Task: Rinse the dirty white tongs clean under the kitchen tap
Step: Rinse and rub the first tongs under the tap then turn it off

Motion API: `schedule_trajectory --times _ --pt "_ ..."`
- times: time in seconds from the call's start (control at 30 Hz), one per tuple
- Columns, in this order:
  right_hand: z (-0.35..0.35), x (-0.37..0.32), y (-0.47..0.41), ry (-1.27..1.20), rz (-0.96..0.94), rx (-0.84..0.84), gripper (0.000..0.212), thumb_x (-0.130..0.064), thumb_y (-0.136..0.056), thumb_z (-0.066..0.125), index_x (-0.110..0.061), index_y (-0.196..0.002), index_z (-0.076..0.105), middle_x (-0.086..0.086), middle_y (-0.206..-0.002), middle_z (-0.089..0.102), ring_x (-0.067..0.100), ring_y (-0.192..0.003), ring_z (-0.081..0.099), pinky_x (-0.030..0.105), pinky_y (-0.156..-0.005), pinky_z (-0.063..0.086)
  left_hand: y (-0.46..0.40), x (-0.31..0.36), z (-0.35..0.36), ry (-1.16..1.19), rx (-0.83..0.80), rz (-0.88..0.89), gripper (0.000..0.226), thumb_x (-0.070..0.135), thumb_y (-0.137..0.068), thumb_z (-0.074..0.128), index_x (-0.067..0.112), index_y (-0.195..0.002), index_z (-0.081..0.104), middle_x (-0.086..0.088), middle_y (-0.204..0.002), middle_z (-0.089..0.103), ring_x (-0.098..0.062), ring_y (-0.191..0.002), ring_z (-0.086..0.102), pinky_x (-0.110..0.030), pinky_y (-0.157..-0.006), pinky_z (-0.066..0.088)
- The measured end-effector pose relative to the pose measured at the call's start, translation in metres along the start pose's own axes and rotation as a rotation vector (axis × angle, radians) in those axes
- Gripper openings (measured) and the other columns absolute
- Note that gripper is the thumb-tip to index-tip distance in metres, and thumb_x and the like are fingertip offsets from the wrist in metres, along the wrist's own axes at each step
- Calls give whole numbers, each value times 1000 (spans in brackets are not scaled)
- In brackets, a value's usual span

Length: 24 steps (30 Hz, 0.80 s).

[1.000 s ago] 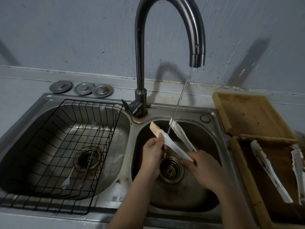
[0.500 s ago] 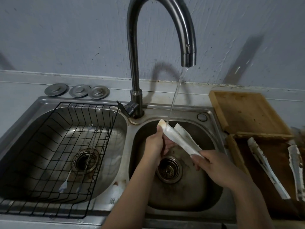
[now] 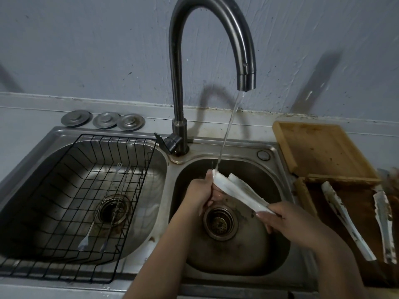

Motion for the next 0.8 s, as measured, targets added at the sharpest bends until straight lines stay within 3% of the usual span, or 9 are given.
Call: schedule_trajectory --times 0.1,0.23,0.47,0.67,0.8 --pt "1 -1 -1 19 -3 -2 37 -43 -92 46 -21 -66 61 -5 -58 53 6 -54 50 25 -60 39 -3 -5 -1 41 53 23 47 45 -95 46 11 -63 57 -1 -55 56 -7 -42 49 -18 -40 37" --pt "2 8 1 41 35 -18 34 -42 -92 47 -22 -68 60 -6 -61 55 7 -59 53 24 -62 40 2 -13 15 8 -72 0 33 44 -89 56 12 -83 60 1 -58 56 -5 -38 46 -14 -37 36" --pt "6 2 -4 1 7 -41 39 -47 -92 43 -23 -66 60 -4 -66 59 11 -65 57 30 -68 44 -10 -5 -6 37 71 80 43 41 -94 48 14 -62 53 -3 -60 55 -12 -53 48 -24 -52 37" --pt "-7 -30 -33 -113 -77 55 56 -53 -93 31 -17 -57 55 -4 -53 52 13 -56 53 28 -62 39 -11 32 -40 200 206 256 41 38 -90 57 15 -57 47 -2 -55 54 -13 -48 43 -25 -48 34" --pt "-12 -40 -43 -164 -132 99 62 -63 -85 28 -16 -54 53 3 -54 50 19 -58 53 31 -65 41 -10 53 -47 219 179 333 39 28 -88 64 16 -58 41 -2 -57 50 -10 -45 38 -18 -43 34"
Point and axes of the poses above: each hand's wrist, its own y-axis away from the middle knuckle, its own z-axis out of the palm, x = y × z, the point moved 10 cm from there along -y, towards the middle knuckle
